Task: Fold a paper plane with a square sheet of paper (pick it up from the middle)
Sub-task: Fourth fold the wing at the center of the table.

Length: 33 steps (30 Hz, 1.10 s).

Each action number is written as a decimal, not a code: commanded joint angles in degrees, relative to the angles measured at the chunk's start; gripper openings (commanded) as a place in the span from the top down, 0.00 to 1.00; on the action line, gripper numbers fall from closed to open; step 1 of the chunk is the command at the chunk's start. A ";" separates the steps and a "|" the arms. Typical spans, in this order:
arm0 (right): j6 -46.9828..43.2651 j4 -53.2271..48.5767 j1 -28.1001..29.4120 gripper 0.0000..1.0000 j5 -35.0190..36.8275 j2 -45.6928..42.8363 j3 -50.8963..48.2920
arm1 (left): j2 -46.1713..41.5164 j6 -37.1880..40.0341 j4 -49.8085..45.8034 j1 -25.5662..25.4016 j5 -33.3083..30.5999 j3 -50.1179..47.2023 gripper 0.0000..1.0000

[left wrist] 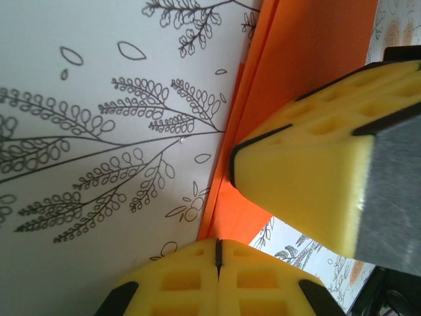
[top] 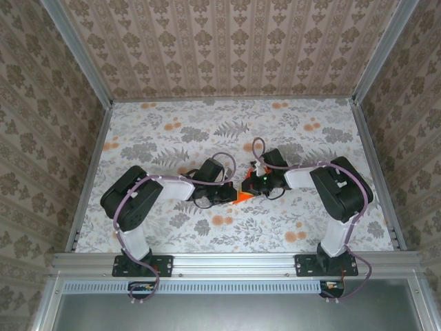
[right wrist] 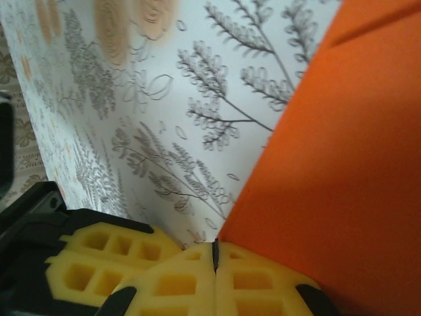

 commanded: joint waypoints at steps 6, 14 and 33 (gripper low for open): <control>-2.44 -3.06 -8.03 1.00 1.12 3.48 2.04 | 2.75 1.22 -9.79 -0.08 -3.07 -2.37 1.00; -0.04 -1.32 -16.62 0.99 3.63 6.08 6.65 | 2.18 1.24 -9.30 -0.07 -2.87 -3.12 1.00; 2.18 -6.23 -22.85 0.80 3.66 -8.66 2.26 | -2.58 6.71 -9.65 1.33 2.63 8.41 0.74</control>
